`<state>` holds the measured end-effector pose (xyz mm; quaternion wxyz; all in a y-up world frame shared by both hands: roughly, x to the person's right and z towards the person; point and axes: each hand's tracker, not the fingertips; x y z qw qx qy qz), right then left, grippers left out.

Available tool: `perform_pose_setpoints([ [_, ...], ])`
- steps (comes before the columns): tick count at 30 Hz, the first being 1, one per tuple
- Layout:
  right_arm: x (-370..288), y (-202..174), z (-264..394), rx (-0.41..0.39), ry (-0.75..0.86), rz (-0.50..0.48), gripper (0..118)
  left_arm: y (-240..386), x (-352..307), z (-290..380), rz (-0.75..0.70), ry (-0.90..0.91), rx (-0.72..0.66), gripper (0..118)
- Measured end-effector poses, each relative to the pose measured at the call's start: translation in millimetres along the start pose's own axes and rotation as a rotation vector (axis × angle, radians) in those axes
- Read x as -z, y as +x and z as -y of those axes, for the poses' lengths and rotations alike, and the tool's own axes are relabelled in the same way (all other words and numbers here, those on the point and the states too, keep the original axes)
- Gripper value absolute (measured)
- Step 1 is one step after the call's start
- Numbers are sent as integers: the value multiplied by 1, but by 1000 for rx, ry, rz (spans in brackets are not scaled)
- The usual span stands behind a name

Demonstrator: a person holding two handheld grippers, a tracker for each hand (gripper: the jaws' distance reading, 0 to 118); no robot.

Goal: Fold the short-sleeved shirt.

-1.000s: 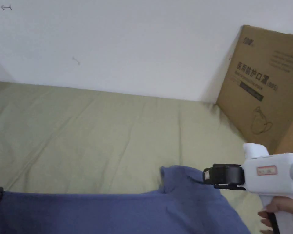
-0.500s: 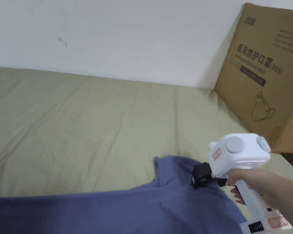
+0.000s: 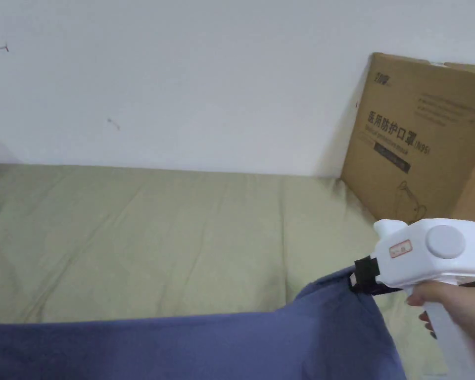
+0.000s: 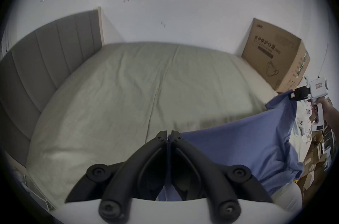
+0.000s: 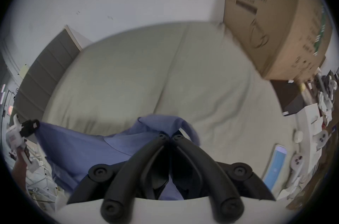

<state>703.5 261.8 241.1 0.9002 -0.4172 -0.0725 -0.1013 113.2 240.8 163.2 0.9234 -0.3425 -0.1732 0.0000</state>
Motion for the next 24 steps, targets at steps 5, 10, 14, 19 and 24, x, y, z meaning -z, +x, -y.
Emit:
perform_pose_setpoints([
  [5, -123, 3, -13, -1, 144, -35, 0, 17, -69, -60, 27, 114, 16, 2],
  [10, -216, 3, -42, 10, 284, -41, 0, 35, -125, -125, 30, 205, 25, 2],
  [14, -261, -1, -74, -1, 391, -14, 0, 47, -150, -176, 21, 267, 50, 2],
  [19, -284, -6, -127, 16, 498, 39, 0, 58, -151, -234, 15, 307, 65, 2],
  [24, -282, -13, -190, 13, 593, 112, 0, 66, -137, -285, -12, 379, 96, 2],
])
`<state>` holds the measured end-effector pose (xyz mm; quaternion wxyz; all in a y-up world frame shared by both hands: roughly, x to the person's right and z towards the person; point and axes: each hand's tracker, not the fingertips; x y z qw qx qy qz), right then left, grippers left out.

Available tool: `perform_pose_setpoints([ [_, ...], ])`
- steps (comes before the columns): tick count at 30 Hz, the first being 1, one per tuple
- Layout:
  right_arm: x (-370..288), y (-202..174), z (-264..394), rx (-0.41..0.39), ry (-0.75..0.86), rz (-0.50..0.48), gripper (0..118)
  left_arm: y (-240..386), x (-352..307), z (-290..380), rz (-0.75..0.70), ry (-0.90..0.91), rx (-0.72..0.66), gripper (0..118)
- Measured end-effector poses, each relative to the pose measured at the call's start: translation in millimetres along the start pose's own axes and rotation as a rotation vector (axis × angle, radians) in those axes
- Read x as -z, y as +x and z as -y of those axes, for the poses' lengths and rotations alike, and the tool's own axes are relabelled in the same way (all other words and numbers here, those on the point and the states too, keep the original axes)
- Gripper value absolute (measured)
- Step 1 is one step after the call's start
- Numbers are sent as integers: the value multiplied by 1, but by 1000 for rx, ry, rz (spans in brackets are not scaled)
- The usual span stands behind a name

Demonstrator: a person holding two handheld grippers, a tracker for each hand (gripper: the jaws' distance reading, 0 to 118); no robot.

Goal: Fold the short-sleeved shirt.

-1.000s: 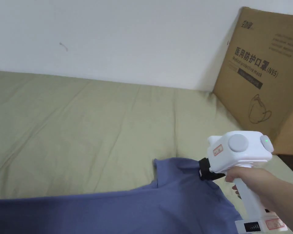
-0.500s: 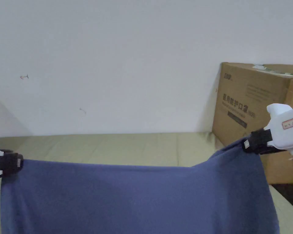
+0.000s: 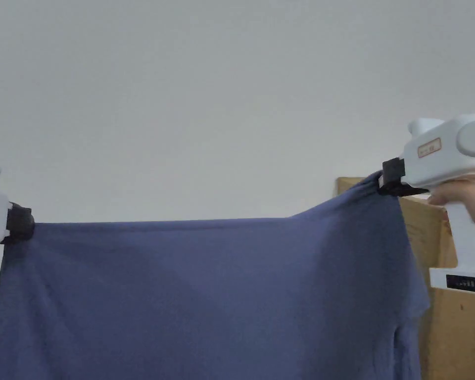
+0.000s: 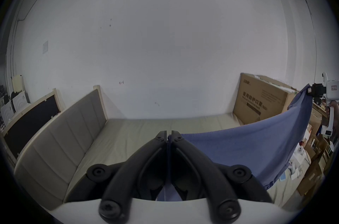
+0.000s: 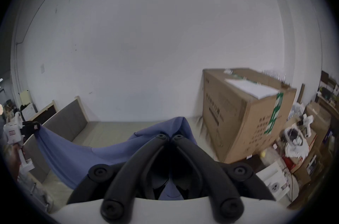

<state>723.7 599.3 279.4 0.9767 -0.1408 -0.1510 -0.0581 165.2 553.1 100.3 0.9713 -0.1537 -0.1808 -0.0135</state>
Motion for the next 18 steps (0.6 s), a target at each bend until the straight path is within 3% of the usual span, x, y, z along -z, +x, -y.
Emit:
perform_pose_setpoints([
  [5, 33, -19, -51, -2, 101, 64, 0, -4, 43, -34, -10, 75, -54, 2],
  [11, 58, -42, -92, -113, 251, 129, 0, -3, 86, -64, -61, 131, -5, 2],
  [18, 90, -53, -84, -145, 280, 178, 0, 9, 105, -74, -93, 193, 44, 2],
])
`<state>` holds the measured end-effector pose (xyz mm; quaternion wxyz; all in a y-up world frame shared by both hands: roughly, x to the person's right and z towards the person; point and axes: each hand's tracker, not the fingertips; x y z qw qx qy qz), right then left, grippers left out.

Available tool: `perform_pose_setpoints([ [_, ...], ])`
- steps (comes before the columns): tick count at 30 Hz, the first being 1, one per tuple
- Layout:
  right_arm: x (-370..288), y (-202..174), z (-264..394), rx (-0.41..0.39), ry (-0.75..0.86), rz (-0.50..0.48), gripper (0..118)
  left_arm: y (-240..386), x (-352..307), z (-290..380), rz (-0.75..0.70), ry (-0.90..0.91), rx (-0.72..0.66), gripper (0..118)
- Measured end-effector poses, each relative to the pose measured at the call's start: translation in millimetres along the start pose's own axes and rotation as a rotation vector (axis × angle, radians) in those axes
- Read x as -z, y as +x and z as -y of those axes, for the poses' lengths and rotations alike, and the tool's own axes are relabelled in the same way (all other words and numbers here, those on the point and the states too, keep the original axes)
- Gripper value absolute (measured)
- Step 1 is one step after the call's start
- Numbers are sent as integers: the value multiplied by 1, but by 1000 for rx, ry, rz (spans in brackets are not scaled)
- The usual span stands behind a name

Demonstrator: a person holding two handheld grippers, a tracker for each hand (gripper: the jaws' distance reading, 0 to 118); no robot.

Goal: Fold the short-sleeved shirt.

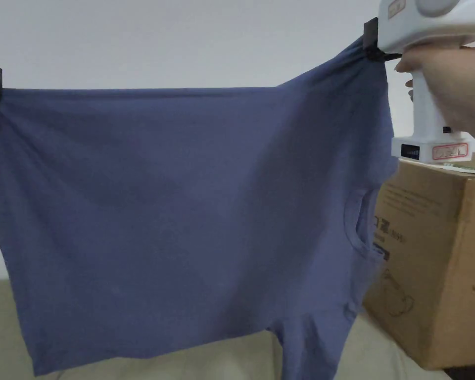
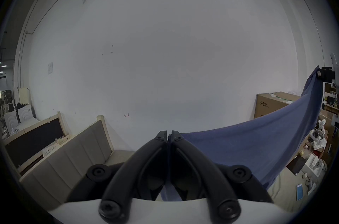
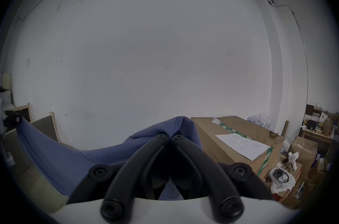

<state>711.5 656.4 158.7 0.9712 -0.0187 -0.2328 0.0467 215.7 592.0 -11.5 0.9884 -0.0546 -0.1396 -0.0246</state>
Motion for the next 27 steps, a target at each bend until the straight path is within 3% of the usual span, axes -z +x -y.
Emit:
perform_pose_setpoints([
  [3, 9, -7, 48, 9, -43, -14, 0, 7, 13, 28, -12, -73, 18, 2],
  [7, 20, -20, 159, 70, -237, -32, 0, 23, 28, 112, 34, -221, 31, 2],
  [11, 7, -32, 324, 137, -530, -103, 0, 39, 26, 250, 178, -533, -93, 2],
  [13, -18, -33, 410, 163, -706, -136, 0, 47, 6, 328, 205, -668, -68, 2],
  [16, -81, -27, 503, 97, -894, -147, 0, 44, -35, 421, 213, -823, -14, 2],
  [20, -163, 7, 557, -16, -960, -232, 0, 22, -103, 489, 243, -920, 4, 2],
  [23, -239, 32, 553, -11, -977, -292, 0, 10, -166, 502, 271, -920, 79, 2],
  [27, -312, 66, 552, 7, -1031, -355, 0, -15, -228, 507, 283, -909, 60, 2],
])
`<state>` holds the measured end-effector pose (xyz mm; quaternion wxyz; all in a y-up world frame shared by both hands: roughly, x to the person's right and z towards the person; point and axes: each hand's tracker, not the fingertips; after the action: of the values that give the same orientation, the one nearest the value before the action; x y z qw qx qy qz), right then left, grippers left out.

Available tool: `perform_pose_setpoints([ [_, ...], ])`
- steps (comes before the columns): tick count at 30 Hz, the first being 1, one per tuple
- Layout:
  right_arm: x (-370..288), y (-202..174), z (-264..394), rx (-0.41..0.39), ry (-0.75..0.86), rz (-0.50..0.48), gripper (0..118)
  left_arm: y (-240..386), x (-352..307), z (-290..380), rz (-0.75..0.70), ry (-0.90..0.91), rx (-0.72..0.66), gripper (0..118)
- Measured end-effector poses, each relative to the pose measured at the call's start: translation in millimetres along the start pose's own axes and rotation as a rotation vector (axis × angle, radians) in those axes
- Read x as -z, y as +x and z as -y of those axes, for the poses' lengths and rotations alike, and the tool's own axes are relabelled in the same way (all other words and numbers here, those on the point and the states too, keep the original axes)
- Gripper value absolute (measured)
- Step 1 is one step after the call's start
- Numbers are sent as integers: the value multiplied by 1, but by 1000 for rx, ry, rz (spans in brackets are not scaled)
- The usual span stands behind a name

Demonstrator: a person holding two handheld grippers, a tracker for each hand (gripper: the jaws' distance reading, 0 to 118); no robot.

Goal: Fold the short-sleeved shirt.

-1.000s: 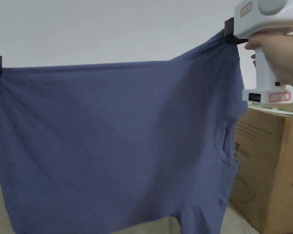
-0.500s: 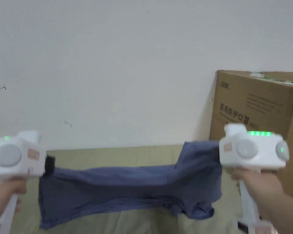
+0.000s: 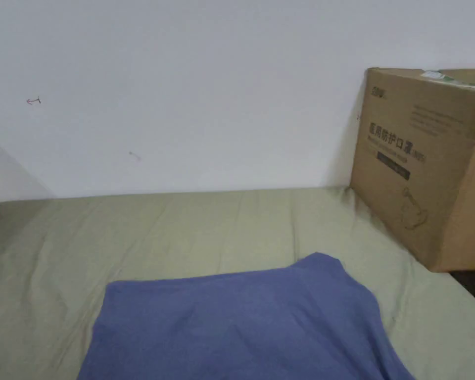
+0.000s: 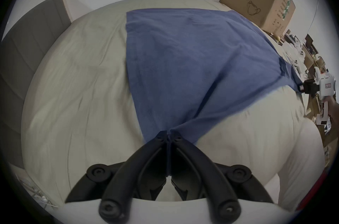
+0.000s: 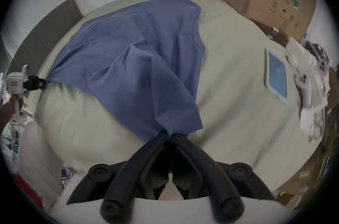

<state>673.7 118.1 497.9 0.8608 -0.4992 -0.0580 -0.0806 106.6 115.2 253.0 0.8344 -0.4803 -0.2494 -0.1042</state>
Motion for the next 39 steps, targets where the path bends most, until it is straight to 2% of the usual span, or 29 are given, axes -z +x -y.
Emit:
perform_pose_setpoints([
  [5, -27, 9, 48, 21, -27, -36, 0, -14, -32, 45, 31, 19, -77, 2],
  [13, -27, 4, 54, 65, -52, 2, 3, -7, -54, 69, 30, 42, -105, 4],
  [14, -25, 1, 54, 63, -50, 11, 15, -6, -54, 69, 22, 40, -104, 20],
  [15, -23, -1, 54, 59, -46, 20, 30, -5, -55, 69, 17, 36, -101, 43],
  [16, -23, -4, 52, 51, -44, 36, 53, -7, -56, 69, -14, 34, -86, 72],
  [17, -26, -6, 50, 47, -37, 49, 98, -7, -58, 70, -23, 40, -82, 106],
  [18, -30, -10, 48, 50, -18, 60, 118, -7, -65, 70, -31, 56, -82, 117],
  [19, -36, -12, 46, 56, 14, 86, 113, -6, -76, 69, -56, 113, -95, 118],
  [20, -51, -16, 41, 60, 112, 57, 108, -5, -87, 69, -24, 195, -119, 118],
  [24, -94, -49, 20, 112, 326, 26, 117, 17, -137, 52, 125, 431, -241, 118],
  [27, -119, -86, 8, 135, 521, -57, 116, 47, -164, 42, 155, 568, -219, 118],
  [29, -134, -111, 6, 144, 673, -63, 111, 67, -177, 42, 144, 678, -192, 113],
  [30, -142, -123, 6, 135, 755, -69, 103, 77, -184, 44, 130, 756, -189, 101],
  [31, -144, -135, 8, 117, 821, -53, 87, 87, -191, 46, 107, 815, -187, 76],
  [32, -148, -145, 8, 98, 872, -23, 43, 93, -192, 47, 76, 850, -176, 23],
  [33, -151, -155, 5, 70, 896, 22, 6, 101, -196, 47, 20, 868, -159, 0],
  [34, -151, -162, 2, 41, 907, 43, 0, 104, -201, 49, 15, 894, -150, 0],
  [35, -149, -162, 0, 46, 893, 37, 0, 100, -204, 48, 70, 892, -148, 0],
  [36, -150, -160, -4, 38, 889, -16, 0, 95, -205, 45, 111, 879, -145, 0],
  [37, -152, -159, -7, 38, 878, -52, 0, 89, -208, 40, 91, 838, -141, 0],
  [39, -157, -158, -12, 30, 863, -33, 0, 71, -208, 27, 42, 680, -139, 0],
])
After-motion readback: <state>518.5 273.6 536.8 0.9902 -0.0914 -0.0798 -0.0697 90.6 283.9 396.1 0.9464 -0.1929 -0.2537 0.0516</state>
